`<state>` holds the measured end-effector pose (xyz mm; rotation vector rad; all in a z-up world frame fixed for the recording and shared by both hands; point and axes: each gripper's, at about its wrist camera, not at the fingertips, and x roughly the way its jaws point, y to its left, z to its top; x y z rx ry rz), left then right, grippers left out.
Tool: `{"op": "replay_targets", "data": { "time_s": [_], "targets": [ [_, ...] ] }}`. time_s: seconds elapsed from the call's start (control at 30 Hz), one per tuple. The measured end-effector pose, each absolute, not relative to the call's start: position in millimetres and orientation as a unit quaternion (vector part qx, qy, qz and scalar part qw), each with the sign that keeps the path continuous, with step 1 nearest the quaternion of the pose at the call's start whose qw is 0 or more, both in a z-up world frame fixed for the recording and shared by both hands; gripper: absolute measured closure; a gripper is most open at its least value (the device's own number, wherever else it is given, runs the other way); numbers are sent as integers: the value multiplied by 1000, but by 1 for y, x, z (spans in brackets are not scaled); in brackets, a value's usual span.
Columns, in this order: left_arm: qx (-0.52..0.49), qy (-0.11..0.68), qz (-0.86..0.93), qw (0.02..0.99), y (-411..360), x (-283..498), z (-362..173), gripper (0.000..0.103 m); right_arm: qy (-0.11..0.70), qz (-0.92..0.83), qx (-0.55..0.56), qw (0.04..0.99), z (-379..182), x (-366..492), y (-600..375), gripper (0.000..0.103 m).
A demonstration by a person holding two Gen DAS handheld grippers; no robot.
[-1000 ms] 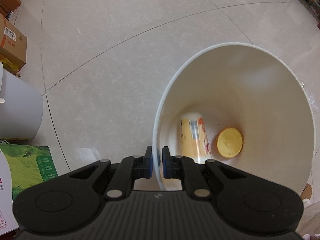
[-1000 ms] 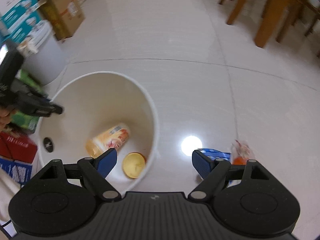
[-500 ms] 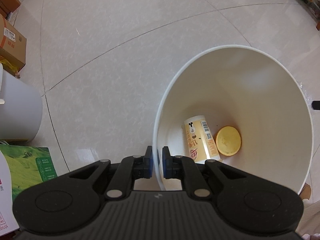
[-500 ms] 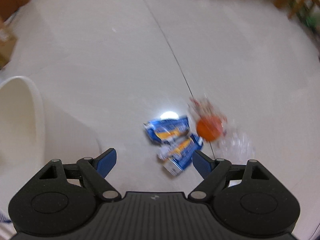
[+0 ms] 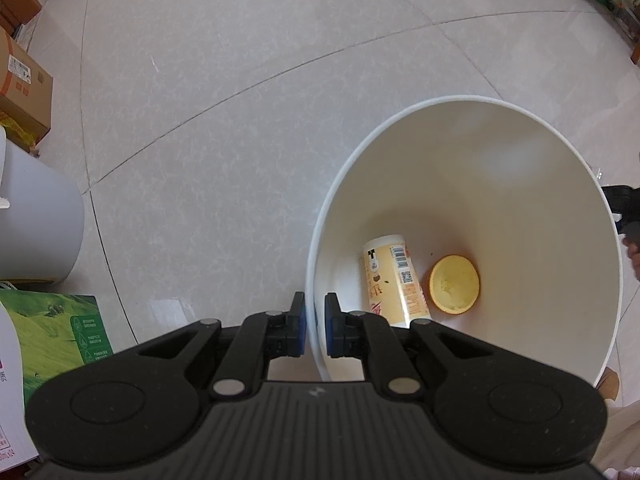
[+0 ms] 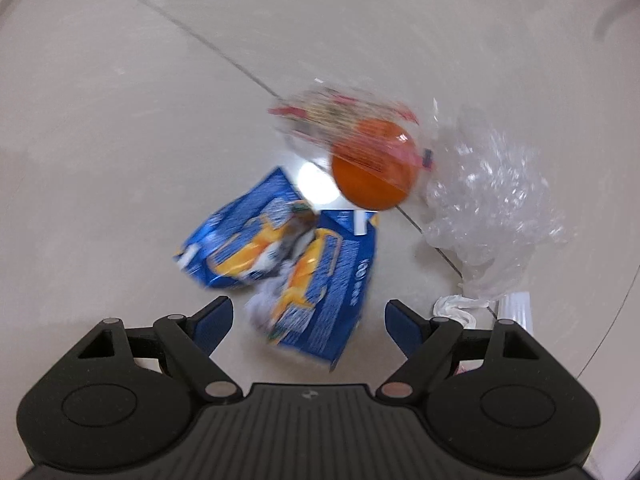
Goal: Organize objects
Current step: 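Grasp the blue milk carton with the right gripper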
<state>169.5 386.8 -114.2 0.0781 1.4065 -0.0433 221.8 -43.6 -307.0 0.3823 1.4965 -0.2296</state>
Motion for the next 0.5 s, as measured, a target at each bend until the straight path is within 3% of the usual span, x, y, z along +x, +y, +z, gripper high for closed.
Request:
{"op": "replay_targets", "data": {
  "time_s": [0.33, 0.5],
  "targets": [
    [35, 647, -22, 762, 388, 169, -115, 96, 684, -128, 187, 693, -346, 233, -52, 17],
    [35, 647, -22, 762, 388, 170, -114, 96, 687, -125, 189, 690, -355, 238, -53, 24]
  ]
}}
